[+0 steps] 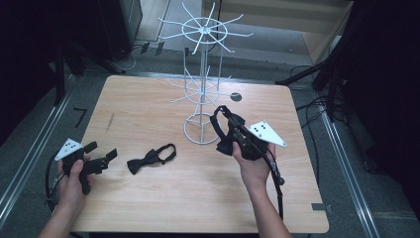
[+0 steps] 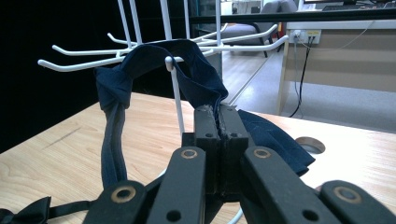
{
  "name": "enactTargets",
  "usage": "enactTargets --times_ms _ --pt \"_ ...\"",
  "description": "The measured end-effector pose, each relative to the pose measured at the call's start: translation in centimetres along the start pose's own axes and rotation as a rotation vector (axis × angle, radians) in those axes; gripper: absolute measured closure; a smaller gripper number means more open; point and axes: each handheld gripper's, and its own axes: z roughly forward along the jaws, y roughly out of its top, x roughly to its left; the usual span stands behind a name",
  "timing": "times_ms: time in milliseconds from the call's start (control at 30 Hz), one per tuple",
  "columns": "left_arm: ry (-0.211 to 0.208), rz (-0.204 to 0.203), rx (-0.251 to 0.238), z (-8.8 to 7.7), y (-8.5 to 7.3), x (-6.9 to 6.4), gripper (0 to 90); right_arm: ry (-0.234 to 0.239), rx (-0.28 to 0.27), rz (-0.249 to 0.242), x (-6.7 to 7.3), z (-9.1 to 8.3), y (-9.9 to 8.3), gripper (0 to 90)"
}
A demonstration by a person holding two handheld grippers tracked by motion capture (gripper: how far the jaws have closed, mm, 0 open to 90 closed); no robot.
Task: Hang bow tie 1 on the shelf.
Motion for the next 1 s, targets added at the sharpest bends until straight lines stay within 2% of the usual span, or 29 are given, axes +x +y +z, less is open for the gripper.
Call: enactTargets --times_ms 67,233,333,467,733,1000 --pt "0.003 0.019 -0.017 -0.2 -0.1 -0.2 8.1 0.003 0.004 0.001 0.0 0.3 -0.1 89.8" --pt "-0.002 0.036 -0.038 -0.5 -0.1 -0.3 8.1 0.006 0.005 0.008 0.0 0.7 -0.1 89.9" --pt "-0.019 0.055 -0.057 -0.9 -0.1 -0.7 8.1 0.011 0.006 0.014 0.0 1.0 -0.1 89.8" --pt "-0.034 0.060 -0.065 -1.5 -0.2 -1.2 8.1 0.013 0.004 0.015 0.0 1.4 -0.1 89.8" --pt "-0.036 0.075 -0.062 -2.3 -0.6 -1.7 8.1 0.028 0.007 0.028 0.1 2.2 -0.1 89.8" --pt "-0.018 0.084 -0.058 -3.3 -1.2 -2.0 8.2 0.036 0.007 0.053 0.0 3.2 0.0 89.8"
